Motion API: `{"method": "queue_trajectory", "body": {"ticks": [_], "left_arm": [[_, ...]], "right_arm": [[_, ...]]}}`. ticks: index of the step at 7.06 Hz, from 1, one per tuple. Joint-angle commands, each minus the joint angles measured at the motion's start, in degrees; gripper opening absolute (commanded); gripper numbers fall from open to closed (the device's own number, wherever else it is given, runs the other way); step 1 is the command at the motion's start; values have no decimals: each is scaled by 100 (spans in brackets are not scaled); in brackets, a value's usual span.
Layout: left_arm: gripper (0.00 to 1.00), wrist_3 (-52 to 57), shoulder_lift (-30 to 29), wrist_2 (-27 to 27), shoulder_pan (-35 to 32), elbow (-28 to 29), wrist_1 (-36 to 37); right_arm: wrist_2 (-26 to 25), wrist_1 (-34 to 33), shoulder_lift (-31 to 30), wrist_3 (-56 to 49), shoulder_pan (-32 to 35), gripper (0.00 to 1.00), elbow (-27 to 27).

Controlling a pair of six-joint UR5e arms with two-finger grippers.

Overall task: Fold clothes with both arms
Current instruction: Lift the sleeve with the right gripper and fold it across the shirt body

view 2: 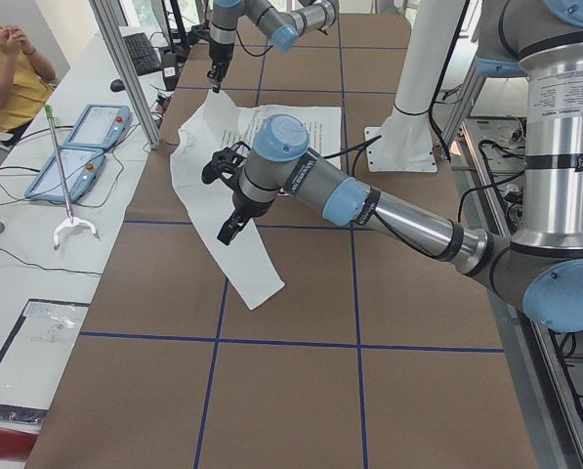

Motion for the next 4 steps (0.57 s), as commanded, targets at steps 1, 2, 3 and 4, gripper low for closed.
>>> {"method": "queue_trajectory", "body": {"ticks": [1,2,3,4], "left_arm": [[100,-21,9,-1,0,17,7],[100,-30,9,-1,0,26,7],[100,-30,9,-1,0,61,7],[100,-39,9,-1,0,61,7]], "right_arm": [[-856,721,440,634,-510,10,-918],[-981,855,669,725,-564,96,-1350],[-1017,856,810,760,-573,99,-1502],[-1018,865,977,856,-573,99,-1704]]}}
